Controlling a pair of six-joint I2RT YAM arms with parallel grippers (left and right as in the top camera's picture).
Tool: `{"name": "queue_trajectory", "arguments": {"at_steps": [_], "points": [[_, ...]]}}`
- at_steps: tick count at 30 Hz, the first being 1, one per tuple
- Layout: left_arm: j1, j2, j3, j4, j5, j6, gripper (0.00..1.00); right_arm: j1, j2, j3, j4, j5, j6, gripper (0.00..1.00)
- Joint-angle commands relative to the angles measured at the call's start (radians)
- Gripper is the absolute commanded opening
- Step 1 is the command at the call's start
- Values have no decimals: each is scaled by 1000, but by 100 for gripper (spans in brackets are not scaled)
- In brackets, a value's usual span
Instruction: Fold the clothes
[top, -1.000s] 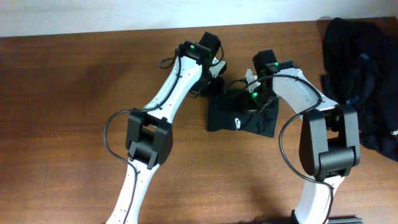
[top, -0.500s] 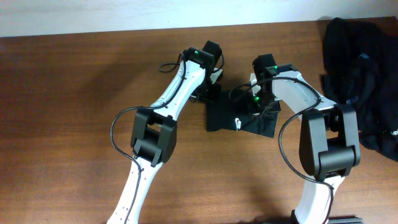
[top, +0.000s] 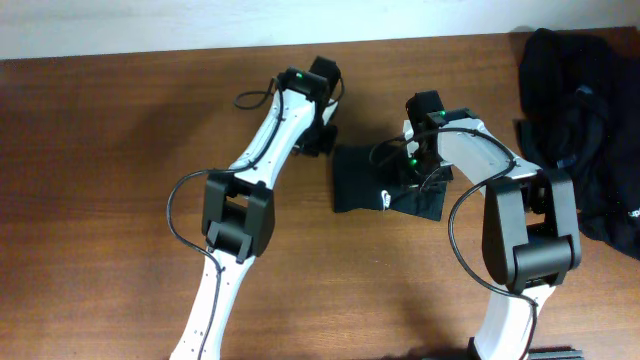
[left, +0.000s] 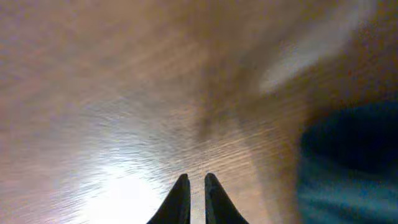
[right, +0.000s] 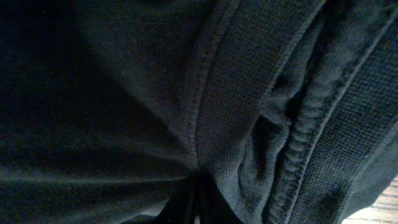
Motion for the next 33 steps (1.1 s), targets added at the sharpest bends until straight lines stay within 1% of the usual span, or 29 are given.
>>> {"name": "queue_trajectory", "arguments": {"at_steps": [1,2,3,5,6,7,9,10,11,12,14,16,17,18,20,22,27,33], "points": [[0,-63,126,-15,19,-6,11,3,5,22,-12,-36,-7,14],[-4,-72,145,-17,40,-6,11,3,5,37,-19,-52,-7,18],[-9,-82,165,-18,57,-6,11,3,4,60,-29,-65,-7,26],[-18,-88,192,-22,74,-6,12,3,1,113,-61,-89,-7,47],[-24,-88,200,-25,73,-6,13,3,0,146,-82,-95,-7,55],[-28,-88,201,-26,72,-6,16,3,-4,184,-110,-95,-7,60],[-37,-88,200,-34,73,-5,20,2,-10,274,-170,-94,-7,77],[-41,-88,200,-39,73,-5,22,-2,-11,319,-199,-94,-7,89],[-46,-87,200,-42,75,9,22,-5,-13,373,-235,-94,-6,92],[-52,-88,200,-42,84,32,22,-10,-13,418,-268,-94,-6,99],[-71,-87,200,-42,135,113,22,-27,-13,504,-334,-93,11,99],[-95,-87,200,-42,163,161,21,-50,-13,559,-391,-93,32,99],[-107,-87,198,-41,161,179,20,-66,-13,576,-413,-85,50,99],[-121,-87,196,-41,151,198,17,-85,-13,587,-433,-72,72,99],[-145,-87,189,-46,105,202,9,-142,-13,590,-460,-71,96,99],[-159,-87,179,-54,94,202,6,-195,-13,590,-485,-76,104,99],[-201,-86,75,-36,95,202,7,-328,-12,588,-533,-74,98,99],[-232,-86,-120,71,91,201,7,-433,-11,588,-549,-74,98,99]]}}
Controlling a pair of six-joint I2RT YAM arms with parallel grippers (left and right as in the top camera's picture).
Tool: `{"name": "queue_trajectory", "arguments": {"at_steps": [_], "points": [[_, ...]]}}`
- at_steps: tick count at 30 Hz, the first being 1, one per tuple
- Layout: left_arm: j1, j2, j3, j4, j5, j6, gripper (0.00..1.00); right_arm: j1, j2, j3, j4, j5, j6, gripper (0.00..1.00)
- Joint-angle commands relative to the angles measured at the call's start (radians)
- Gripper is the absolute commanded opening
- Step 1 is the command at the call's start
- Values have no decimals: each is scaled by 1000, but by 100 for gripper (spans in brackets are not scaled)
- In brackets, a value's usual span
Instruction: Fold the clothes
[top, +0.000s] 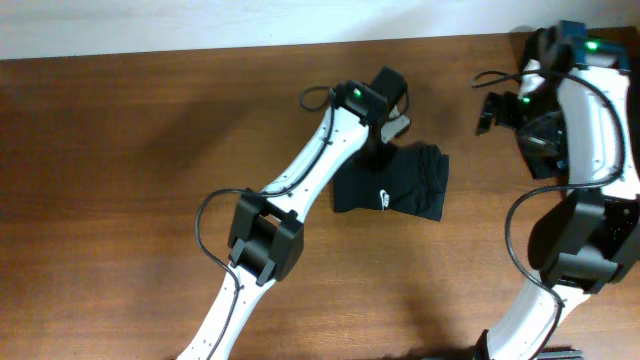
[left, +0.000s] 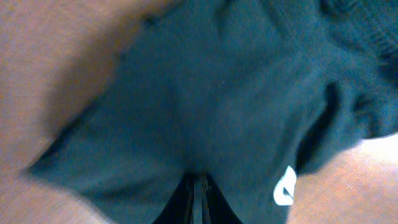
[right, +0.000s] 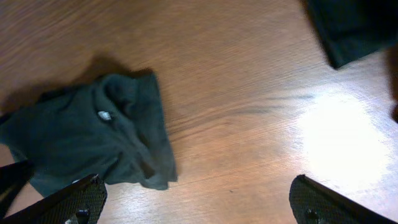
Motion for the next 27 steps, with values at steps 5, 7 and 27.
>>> {"name": "queue_trajectory", "arguments": {"at_steps": [5,7,27], "points": [[-11,-18,-227,132,-11,17,8,-74,-10,12,-4,8,8,99],[-11,-18,-275,160,-11,17,8,-88,-10,12,-2,8,8,99],[-65,-91,13,115,-12,-9,13,-95,-10,12,-2,8,8,99]]}}
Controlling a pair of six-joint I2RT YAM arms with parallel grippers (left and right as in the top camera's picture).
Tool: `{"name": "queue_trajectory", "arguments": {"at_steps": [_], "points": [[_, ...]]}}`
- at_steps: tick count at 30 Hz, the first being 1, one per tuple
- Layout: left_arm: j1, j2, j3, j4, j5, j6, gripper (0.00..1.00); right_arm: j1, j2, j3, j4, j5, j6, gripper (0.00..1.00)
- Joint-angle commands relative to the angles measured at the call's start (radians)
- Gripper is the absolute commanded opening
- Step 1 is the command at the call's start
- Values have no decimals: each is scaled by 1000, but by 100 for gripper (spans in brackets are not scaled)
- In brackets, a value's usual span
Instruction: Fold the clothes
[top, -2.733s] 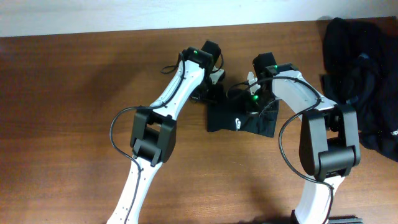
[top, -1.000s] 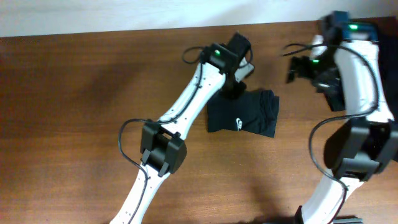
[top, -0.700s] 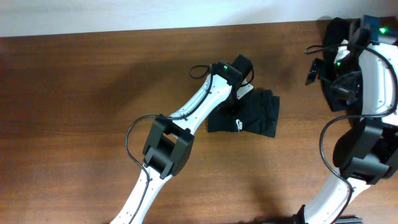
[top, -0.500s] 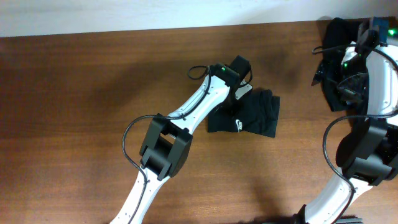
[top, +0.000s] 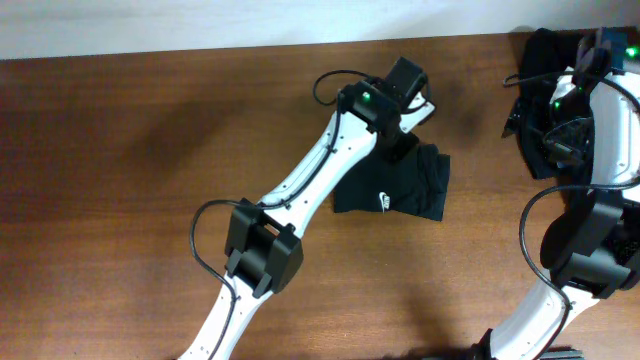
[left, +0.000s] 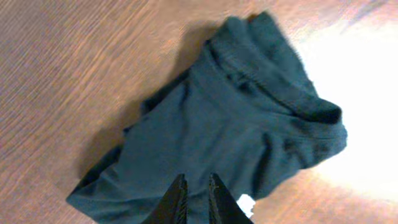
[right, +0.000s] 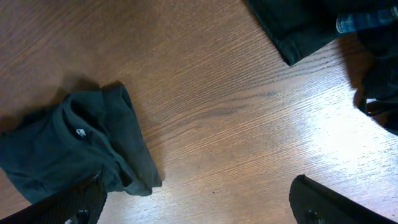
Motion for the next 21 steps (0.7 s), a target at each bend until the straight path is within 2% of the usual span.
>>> {"name": "queue_trajectory", "arguments": {"at_steps": [1,12,16,21], "points": [[-14,20,-10,-4,-5,-5,12,-2,-10,12,0,8,8,99],[-21,198,-14,-8,-3,-5,13,-2,-10,12,0,8,7,99],[-27,210,-12,0,0,-4,13,-2,-10,12,0,8,8,99],[-23,164,95,-14,-6,-1,22,-2,-10,12,0,8,8,99]]}}
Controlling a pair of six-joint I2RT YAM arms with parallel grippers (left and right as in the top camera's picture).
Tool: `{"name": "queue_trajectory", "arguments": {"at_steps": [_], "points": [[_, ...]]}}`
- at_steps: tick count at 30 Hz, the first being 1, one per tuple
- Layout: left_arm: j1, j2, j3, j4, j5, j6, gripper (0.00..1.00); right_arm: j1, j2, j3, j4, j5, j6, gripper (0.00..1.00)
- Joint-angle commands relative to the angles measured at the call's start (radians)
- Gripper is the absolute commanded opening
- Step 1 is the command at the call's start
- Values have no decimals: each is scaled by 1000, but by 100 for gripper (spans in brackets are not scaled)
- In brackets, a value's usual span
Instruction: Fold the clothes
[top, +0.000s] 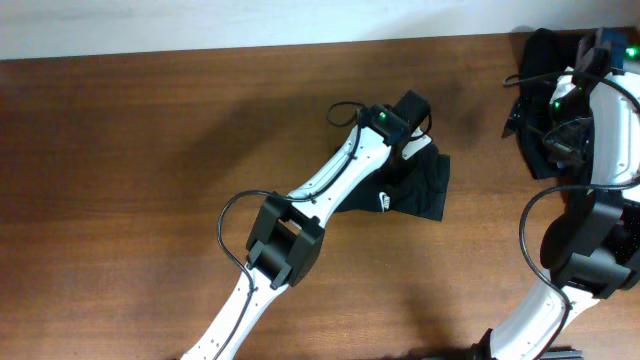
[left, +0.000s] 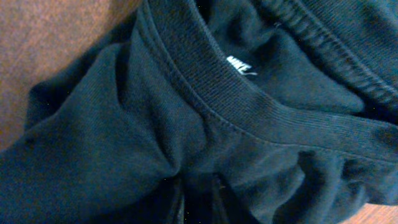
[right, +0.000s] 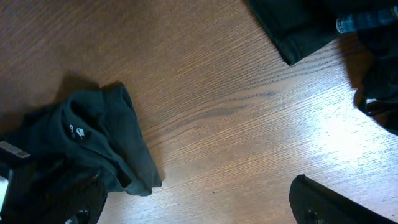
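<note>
A black folded garment (top: 425, 190) with a small white logo lies mid-table, also in the right wrist view (right: 106, 137). My left gripper (top: 405, 148) is down on its far end. In the left wrist view its tips (left: 196, 202) are nearly closed and sunk into dark cloth just below the ribbed collar (left: 249, 106) and white neck label (left: 239, 64). Whether cloth is pinched between them does not show. My right gripper (right: 199, 205) hangs wide open over bare wood at the back right (top: 522, 108), holding nothing.
A heap of dark clothes (top: 610, 215) fills the table's right side, and its edge shows in the right wrist view (right: 298, 25). The table's far edge runs along a pale wall (top: 200, 25). Brown tabletop (top: 120, 180) spreads to the left of the garment.
My left gripper was above the garment with the whole piece in its view. Now it is down in the cloth at the collar end. The right arm has not moved.
First my right gripper was pressed on the folded garment and my left stood over bare wood beside it. Then the right was at the back right by the heap, open, and the left was on the garment. The left was then above it, and is now down again.
</note>
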Motion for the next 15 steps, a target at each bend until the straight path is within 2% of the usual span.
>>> {"name": "queue_trajectory", "arguments": {"at_steps": [1,5,8,11,12,15], "points": [[3,-35,104,-6,-19,-2,24,-2,-10,12,0,8,7,99],[17,-90,228,-19,-132,-2,41,-2,-10,12,0,8,7,99],[27,-110,282,-63,-288,-2,42,-2,-10,12,0,8,8,99],[44,-109,286,-126,-406,-2,6,-2,-10,12,0,8,7,99],[53,-106,281,-138,-406,-2,1,-2,-10,12,0,8,7,99],[85,-102,262,-154,-381,-2,1,-2,-10,12,0,8,8,99]]}}
